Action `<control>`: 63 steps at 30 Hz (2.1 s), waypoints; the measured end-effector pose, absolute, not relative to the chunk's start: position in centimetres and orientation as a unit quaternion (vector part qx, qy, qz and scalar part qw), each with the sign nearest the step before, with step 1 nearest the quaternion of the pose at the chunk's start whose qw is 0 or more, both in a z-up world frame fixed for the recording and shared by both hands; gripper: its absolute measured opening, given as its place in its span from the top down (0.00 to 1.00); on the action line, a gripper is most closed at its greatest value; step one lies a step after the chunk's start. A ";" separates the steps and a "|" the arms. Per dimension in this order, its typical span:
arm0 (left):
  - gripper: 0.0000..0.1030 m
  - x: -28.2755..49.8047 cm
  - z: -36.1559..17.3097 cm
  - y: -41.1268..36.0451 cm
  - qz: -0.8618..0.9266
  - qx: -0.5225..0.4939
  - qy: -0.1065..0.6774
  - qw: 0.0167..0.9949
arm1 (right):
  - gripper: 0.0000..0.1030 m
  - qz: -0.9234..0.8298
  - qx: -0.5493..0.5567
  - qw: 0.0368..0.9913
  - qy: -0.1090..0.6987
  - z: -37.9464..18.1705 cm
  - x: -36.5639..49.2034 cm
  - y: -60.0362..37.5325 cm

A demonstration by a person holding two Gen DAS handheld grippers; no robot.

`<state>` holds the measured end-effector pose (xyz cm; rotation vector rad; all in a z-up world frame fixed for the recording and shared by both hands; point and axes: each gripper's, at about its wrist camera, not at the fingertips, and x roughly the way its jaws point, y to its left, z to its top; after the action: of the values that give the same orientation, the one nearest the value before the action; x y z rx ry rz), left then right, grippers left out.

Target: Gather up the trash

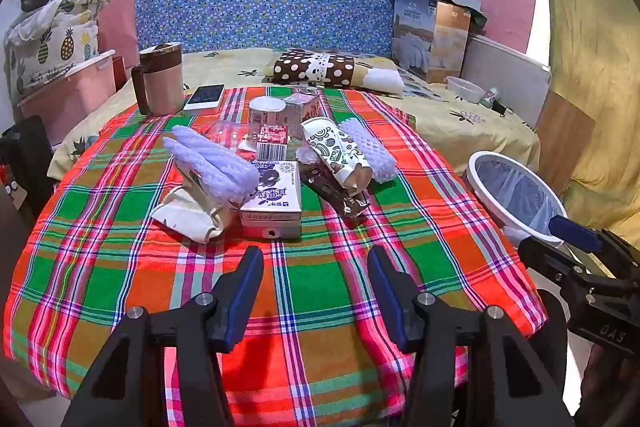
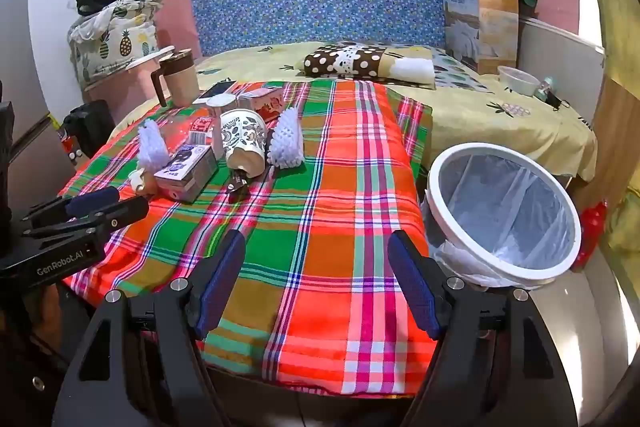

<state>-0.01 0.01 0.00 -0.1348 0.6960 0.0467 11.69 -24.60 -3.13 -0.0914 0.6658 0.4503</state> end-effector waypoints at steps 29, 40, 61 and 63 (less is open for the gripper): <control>0.48 -0.6 0.8 0.0 0.029 -0.059 0.332 0.941 | 0.27 0.219 -0.045 0.921 0.318 -2.7 11.5 -24.7; 0.48 -0.9 1.0 0.0 0.030 -0.058 0.329 0.942 | 0.27 0.219 -0.046 0.922 0.316 -2.8 11.1 -24.5; 0.48 -1.2 1.2 0.2 0.033 -0.058 0.326 0.943 | 0.27 0.220 -0.045 0.922 0.316 -2.8 11.0 -24.5; 0.48 -1.2 1.2 0.2 0.034 -0.058 0.326 0.943 | 0.27 0.220 -0.046 0.922 0.316 -2.8 11.0 -24.5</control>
<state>-1.25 0.25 1.23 -0.1177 0.6648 0.0687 11.03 -24.47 -2.77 -0.0937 0.6490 0.4516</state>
